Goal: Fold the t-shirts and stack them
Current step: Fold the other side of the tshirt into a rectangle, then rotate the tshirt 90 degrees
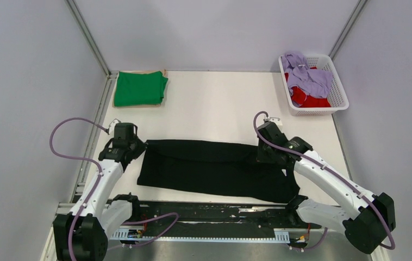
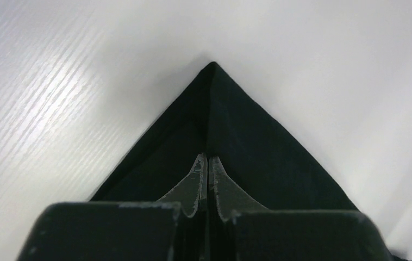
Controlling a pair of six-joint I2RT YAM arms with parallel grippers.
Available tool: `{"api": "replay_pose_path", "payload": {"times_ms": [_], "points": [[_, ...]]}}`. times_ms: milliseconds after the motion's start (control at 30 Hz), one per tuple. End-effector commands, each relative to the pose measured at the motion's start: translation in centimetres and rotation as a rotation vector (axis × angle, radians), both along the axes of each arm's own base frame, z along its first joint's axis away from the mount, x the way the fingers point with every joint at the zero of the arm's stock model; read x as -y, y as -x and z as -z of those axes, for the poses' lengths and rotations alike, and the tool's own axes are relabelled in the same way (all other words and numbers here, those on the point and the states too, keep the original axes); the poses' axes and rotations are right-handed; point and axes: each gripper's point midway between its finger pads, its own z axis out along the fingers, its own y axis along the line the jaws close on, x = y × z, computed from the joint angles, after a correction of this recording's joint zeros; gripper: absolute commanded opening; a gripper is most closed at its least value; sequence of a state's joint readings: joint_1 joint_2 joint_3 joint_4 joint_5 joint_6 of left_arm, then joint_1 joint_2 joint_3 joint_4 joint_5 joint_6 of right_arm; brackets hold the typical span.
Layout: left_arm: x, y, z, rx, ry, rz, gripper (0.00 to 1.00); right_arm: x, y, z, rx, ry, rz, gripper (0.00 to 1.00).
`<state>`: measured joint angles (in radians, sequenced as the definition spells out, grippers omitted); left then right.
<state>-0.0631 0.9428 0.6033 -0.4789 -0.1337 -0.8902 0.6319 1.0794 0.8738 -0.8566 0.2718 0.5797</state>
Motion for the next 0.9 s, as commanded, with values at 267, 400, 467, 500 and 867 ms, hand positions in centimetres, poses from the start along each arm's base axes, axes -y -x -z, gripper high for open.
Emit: {"api": "replay_pose_path", "payload": {"times_ms": [267, 400, 467, 500, 867], "points": [[-3.4, 1.4, 1.0, -0.061, -0.108, -0.162, 0.18, -3.2, 10.5, 3.5, -0.375, -0.301, -0.061, 0.39], [-4.5, 1.6, 0.0, -0.061, -0.144, -0.222, 0.77, -3.3, 13.3, 0.6, -0.381, -0.401, -0.147, 0.73], [-4.7, 1.4, -0.8, -0.044, -0.147, -0.235, 0.96, -3.2, 12.5, -1.4, -0.277, -0.429, -0.162, 0.92], [-4.8, 1.3, -1.5, -0.032, -0.148, -0.241, 0.98, -3.1, 11.7, -2.5, -0.215, -0.438, -0.158, 0.99], [8.2, -4.6, -3.8, 0.121, 0.286, 0.362, 1.0, -3.2, 1.0, -4.1, 0.153, -0.366, 0.038, 1.0]]}}
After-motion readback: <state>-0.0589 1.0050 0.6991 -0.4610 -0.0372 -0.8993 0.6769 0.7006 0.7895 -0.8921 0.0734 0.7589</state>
